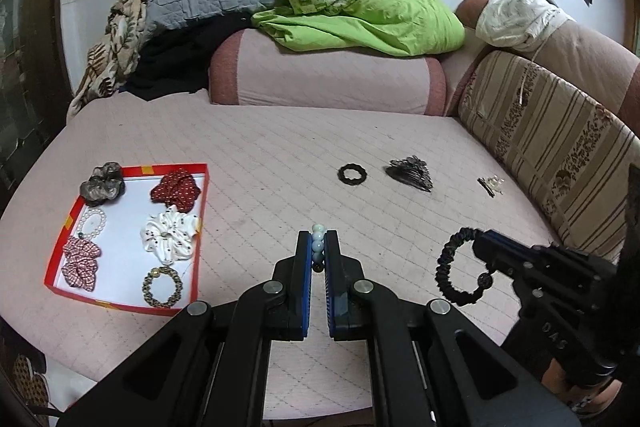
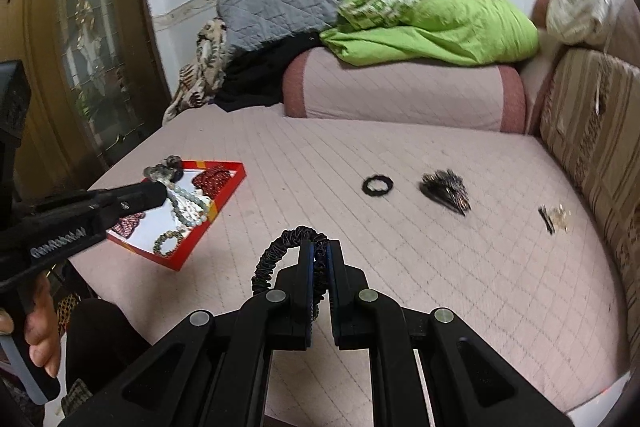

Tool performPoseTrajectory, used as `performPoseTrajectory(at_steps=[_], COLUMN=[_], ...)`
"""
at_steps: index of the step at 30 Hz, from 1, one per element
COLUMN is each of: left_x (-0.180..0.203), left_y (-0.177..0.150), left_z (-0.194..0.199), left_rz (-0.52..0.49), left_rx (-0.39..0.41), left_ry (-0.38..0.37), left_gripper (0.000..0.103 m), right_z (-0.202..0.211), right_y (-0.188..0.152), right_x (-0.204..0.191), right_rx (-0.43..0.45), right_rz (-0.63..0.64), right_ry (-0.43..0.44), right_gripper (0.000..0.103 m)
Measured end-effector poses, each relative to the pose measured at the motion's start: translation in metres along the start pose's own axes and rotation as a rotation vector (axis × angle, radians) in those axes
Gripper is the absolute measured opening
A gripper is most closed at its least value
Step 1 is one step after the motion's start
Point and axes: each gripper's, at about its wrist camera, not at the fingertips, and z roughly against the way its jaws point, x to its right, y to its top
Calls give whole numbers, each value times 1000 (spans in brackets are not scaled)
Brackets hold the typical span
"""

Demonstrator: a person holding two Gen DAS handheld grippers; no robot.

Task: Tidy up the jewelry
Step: 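Carry the black scrunchie and green bead bracelet over the white tray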

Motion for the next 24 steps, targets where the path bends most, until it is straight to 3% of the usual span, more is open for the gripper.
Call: performPoseTrajectory(at_steps=[24], left_x=[-89], left_y=[-10], left_z=[-13], left_rz=[106], left_rx=[-17], left_ry=[281], left_gripper=[5], right_z=[-37], right_y=[41], right_x=[-84], right_rx=[-38], right_rz=[130], right_ry=[100], right_gripper=[8])
